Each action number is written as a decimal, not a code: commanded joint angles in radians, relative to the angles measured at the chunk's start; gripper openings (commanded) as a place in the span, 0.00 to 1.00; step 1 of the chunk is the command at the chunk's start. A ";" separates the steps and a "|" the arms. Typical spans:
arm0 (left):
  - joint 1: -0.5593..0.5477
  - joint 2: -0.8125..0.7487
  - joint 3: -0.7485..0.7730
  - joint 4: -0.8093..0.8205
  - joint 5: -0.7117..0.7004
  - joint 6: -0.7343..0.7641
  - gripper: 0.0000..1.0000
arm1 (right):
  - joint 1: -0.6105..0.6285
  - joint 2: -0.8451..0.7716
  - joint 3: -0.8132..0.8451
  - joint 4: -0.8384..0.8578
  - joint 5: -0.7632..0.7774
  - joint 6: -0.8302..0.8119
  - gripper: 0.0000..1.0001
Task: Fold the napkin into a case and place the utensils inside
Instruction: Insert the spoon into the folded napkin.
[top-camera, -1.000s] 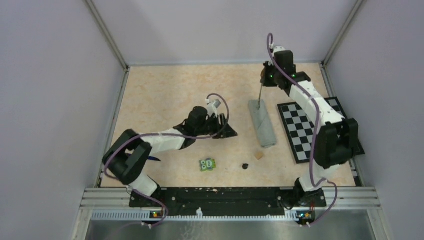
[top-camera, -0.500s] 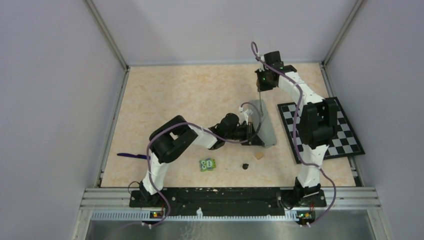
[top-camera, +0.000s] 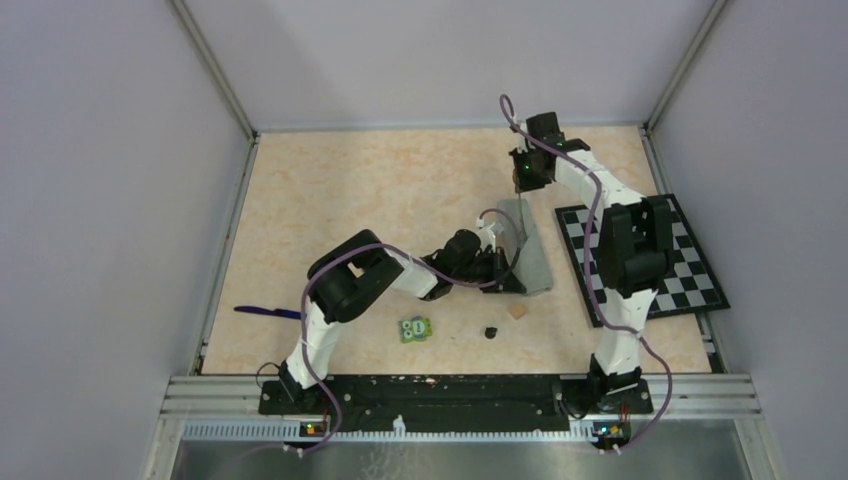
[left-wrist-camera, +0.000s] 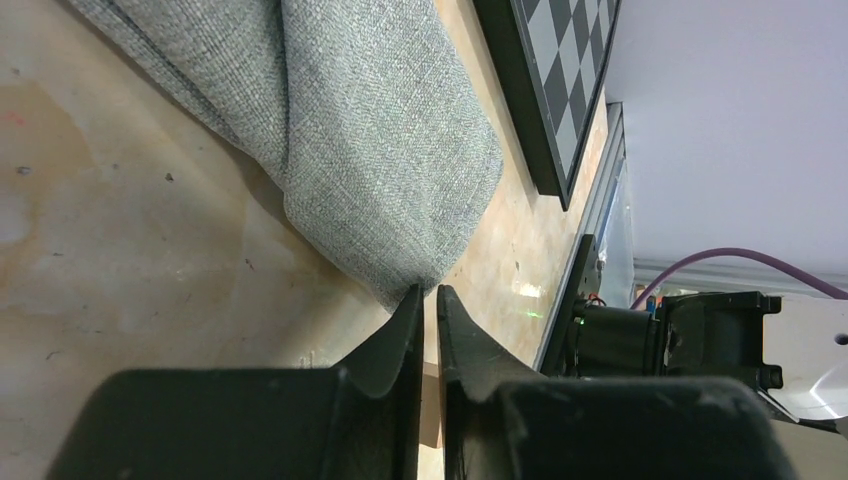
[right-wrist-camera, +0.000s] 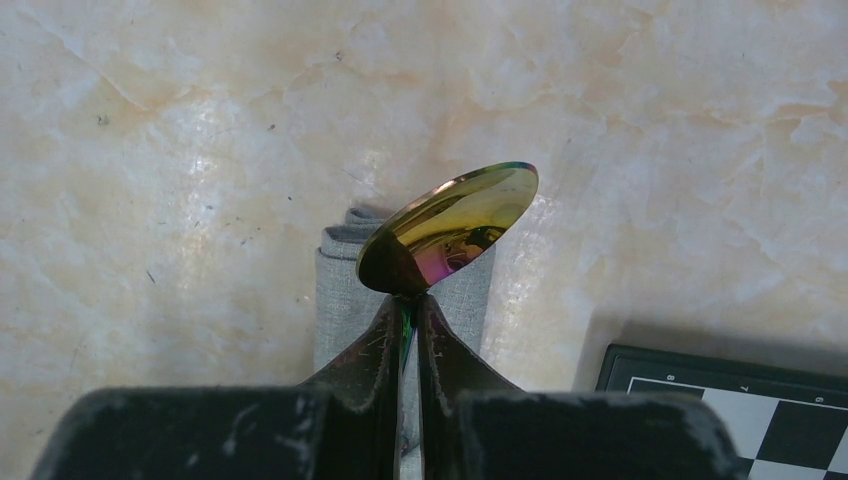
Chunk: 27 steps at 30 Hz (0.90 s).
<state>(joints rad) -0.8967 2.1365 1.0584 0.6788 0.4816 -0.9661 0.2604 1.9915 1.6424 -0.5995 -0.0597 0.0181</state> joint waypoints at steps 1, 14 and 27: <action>0.002 0.009 0.020 0.010 -0.029 0.010 0.13 | 0.016 -0.003 -0.014 0.020 0.014 0.003 0.00; 0.003 0.009 0.008 0.008 -0.039 0.000 0.12 | 0.095 -0.081 -0.122 -0.009 0.125 0.047 0.00; 0.008 0.020 -0.012 0.017 -0.056 -0.012 0.11 | 0.150 -0.181 -0.227 -0.066 0.166 0.099 0.00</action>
<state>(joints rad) -0.8963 2.1368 1.0580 0.6727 0.4553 -0.9760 0.3840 1.8843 1.4345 -0.6373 0.0837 0.0906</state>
